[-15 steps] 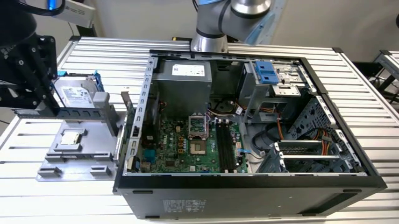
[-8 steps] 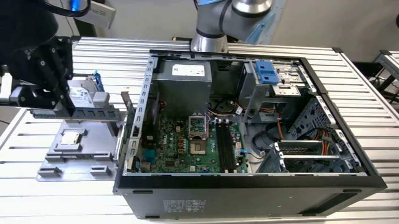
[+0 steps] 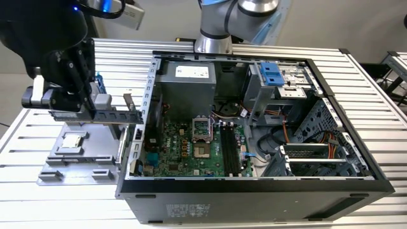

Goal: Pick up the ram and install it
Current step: 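Pick up the ram and move it above insertion slot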

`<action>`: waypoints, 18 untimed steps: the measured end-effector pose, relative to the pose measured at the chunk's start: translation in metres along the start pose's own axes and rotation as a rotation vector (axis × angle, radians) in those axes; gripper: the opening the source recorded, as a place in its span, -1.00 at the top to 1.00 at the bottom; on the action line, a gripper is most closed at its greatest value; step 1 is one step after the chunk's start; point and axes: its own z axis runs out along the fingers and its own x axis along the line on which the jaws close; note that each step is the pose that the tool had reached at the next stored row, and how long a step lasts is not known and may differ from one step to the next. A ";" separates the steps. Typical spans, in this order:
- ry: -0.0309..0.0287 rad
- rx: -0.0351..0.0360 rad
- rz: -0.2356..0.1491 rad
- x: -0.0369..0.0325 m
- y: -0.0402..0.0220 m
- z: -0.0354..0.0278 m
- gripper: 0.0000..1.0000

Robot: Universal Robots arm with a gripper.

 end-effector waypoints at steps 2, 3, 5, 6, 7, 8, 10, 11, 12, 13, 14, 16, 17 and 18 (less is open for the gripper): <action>-0.0001 0.0000 0.000 -0.0002 -0.0070 -0.0001 1.00; 0.0000 0.0000 0.000 -0.0003 -0.0104 -0.0002 1.00; 0.0000 0.0000 0.000 -0.0005 -0.0175 -0.0003 1.00; -0.0001 0.0000 0.000 -0.0007 -0.0210 -0.0004 1.00; -0.0001 0.0001 0.000 -0.0008 -0.0250 -0.0005 1.00; 0.0000 0.0000 0.000 -0.0009 -0.0284 -0.0006 1.00; -0.0001 0.0001 0.000 -0.0011 -0.0357 -0.0007 1.00; -0.0001 0.0000 0.000 -0.0012 -0.0395 -0.0008 1.00; -0.0001 0.0000 0.000 -0.0014 -0.0434 -0.0008 1.00; 0.0000 0.0000 0.000 -0.0015 -0.0471 -0.0009 1.00; -0.0001 0.0000 0.000 -0.0016 -0.0509 -0.0010 1.00; 0.0000 0.0000 0.000 -0.0018 -0.0582 -0.0011 1.00; -0.0001 0.0000 0.000 -0.0019 -0.0619 -0.0012 1.00; -0.0001 0.0000 0.000 -0.0020 -0.0655 -0.0013 1.00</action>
